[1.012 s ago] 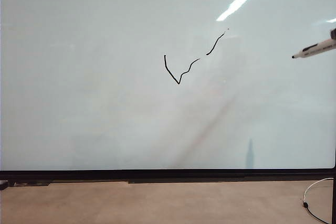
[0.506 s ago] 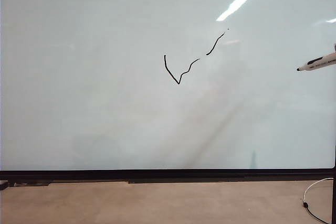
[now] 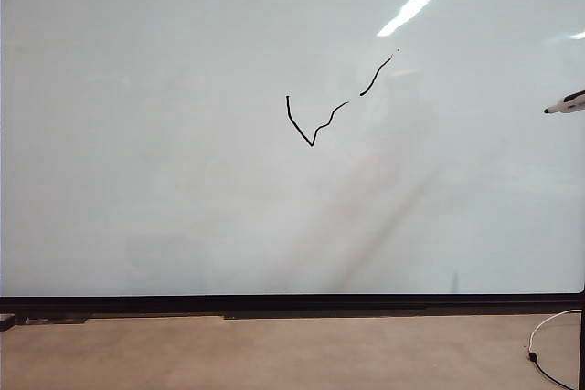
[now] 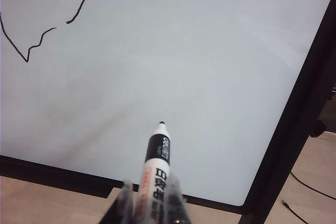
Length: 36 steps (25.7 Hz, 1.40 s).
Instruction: Pick up the pen on the shelf to the right of the whiteboard and draw a check mark.
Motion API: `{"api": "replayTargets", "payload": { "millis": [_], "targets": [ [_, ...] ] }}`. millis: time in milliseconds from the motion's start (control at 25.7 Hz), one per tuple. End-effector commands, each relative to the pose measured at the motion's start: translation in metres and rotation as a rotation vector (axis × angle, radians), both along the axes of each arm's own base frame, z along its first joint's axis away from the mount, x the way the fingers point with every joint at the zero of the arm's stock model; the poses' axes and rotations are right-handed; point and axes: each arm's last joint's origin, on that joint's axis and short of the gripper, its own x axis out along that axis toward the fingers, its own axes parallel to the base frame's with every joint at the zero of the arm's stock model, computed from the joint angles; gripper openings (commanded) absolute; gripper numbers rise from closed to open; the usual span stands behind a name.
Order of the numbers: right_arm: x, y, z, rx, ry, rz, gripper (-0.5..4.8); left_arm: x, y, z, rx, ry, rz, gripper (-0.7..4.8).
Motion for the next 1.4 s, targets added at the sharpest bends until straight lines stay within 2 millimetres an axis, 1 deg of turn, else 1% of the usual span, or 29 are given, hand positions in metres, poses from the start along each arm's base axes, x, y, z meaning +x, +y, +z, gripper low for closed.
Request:
{"api": "replayTargets", "payload": {
  "millis": [39, 778, 1128, 1401],
  "targets": [
    [-0.001, -0.004, 0.001, 0.003, -0.003, -0.033, -0.06, 0.000, 0.000, 0.002, 0.005, -0.015, 0.000, -0.04],
    [0.000, -0.026, 0.004, 0.003, -0.046, -0.124, -0.06, 0.000, 0.000, 0.002, 0.005, -0.015, 0.000, -0.04],
    [-0.004, -0.027, 0.010, 0.010, -0.107, -0.134, -0.06, 0.000, 0.000, 0.002, 0.005, -0.015, 0.000, -0.04],
    [-0.006, -0.028, 0.009, 0.013, -0.104, -0.136, -0.06, 0.000, 0.000, 0.002, 0.005, -0.015, 0.000, -0.04]
  ]
}}
